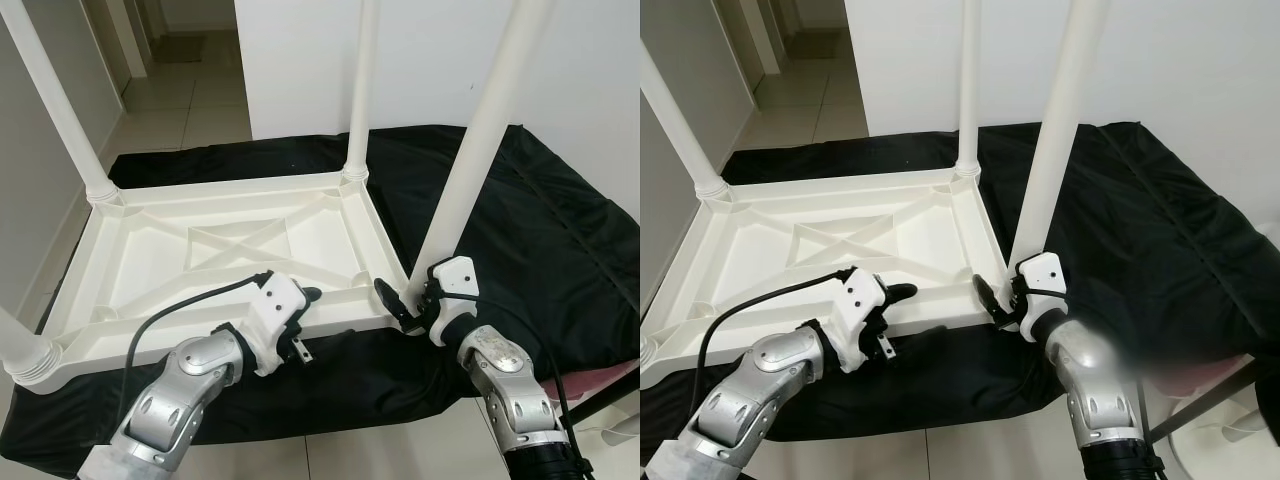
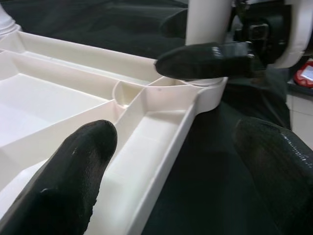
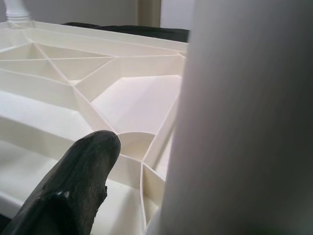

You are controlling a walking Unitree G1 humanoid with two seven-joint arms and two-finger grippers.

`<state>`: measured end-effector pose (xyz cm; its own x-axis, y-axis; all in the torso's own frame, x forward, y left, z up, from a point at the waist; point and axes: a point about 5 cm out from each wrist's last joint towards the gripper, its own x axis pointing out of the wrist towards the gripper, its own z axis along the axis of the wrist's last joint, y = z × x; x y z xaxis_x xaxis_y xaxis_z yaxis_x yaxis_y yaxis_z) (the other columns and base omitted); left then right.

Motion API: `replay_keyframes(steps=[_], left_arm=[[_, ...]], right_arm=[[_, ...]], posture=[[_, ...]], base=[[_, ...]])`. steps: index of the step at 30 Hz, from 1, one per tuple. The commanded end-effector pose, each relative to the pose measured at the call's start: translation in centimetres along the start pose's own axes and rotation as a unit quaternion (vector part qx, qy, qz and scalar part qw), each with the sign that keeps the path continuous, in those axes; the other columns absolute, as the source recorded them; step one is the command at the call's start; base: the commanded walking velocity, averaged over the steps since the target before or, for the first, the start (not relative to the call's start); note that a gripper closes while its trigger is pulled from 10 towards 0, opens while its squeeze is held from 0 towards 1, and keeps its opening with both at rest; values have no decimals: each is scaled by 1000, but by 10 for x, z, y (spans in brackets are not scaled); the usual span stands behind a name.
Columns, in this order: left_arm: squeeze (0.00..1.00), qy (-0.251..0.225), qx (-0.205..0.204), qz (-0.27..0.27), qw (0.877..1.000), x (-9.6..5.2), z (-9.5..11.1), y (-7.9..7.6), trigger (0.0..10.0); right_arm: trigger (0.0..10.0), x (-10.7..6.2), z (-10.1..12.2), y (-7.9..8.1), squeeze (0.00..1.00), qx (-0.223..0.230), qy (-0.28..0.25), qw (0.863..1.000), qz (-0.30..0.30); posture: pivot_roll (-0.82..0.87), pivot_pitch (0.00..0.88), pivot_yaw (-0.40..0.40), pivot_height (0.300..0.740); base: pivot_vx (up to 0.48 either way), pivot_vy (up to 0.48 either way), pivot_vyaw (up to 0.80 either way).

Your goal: Building children table

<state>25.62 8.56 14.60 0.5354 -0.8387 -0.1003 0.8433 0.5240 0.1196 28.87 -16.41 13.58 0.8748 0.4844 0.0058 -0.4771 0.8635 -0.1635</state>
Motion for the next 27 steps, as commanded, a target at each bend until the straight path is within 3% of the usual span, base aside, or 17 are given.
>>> replay_keyframes(steps=[1, 4, 5, 6, 7, 8, 9, 13, 19, 20, 27], left_arm=[[0, 3, 7, 10, 1000, -3, 2, 3, 10000], [0, 3, 10, 12, 1000, -3, 2, 4, 10000], [0, 4, 12, 13, 1000, -3, 2, 5, 10000], [0, 4, 14, 13, 1000, -2, 2, 5, 10000], [0, 4, 16, 13, 1000, -2, 2, 5, 10000], [0, 5, 17, 12, 1000, -2, 2, 6, 10000], [0, 6, 20, 12, 1000, -2, 2, 7, 10000], [0, 7, 26, 12, 1000, -2, 3, 8, 10000], [0, 6, 22, 14, 1000, -5, 3, 9, 10000], [0, 10, 23, 18, 1000, -5, 2, 9, 10000], [0, 10, 16, 22, 1000, -3, -2, 4, 10000]], right_arm=[[10000, 4, -1, 1, 0, -6, 0, 1000, 31], [10000, 4, -2, 0, 0, -12, 2, 999, 43], [8588, 5, -3, -1, 0, -16, 3, 999, 51], [6902, 6, -4, -3, 0, -20, 5, 998, 54], [1294, 6, -6, -5, 0, -27, 8, 998, 58], [1294, 7, -7, -7, 0, -31, 11, 998, 60], [353, 7, -8, -9, 0, -31, 13, 998, 60], [0, 8, -9, -11, 0, -27, 13, 997, 67], [0, 9, -13, -11, 0, -17, 14, 997, 71], [10000, 9, -14, -10, 0, -16, 17, 997, 69], [10000, 9, -16, -3, 0, 3, 10, 999, 51]], posture=[[-58, 22, 9, 740], [-59, 23, 11, 740], [-60, 23, 11, 740], [-60, 22, 13, 740], [-60, 21, 13, 740], [-60, 20, 14, 740], [-60, 22, 12, 740], [-58, 22, 12, 740], [-48, 36, 1, 740], [-44, 31, -1, 740], [-56, 29, 5, 740]], base=[[0, 0, 0], [0, 0, 0], [0, 0, 0], [0, 0, 0], [0, 0, 0], [0, 0, 0], [0, 0, 0], [0, 0, 0], [0, 0, 0], [0, 0, 0], [0, 0, 0]])
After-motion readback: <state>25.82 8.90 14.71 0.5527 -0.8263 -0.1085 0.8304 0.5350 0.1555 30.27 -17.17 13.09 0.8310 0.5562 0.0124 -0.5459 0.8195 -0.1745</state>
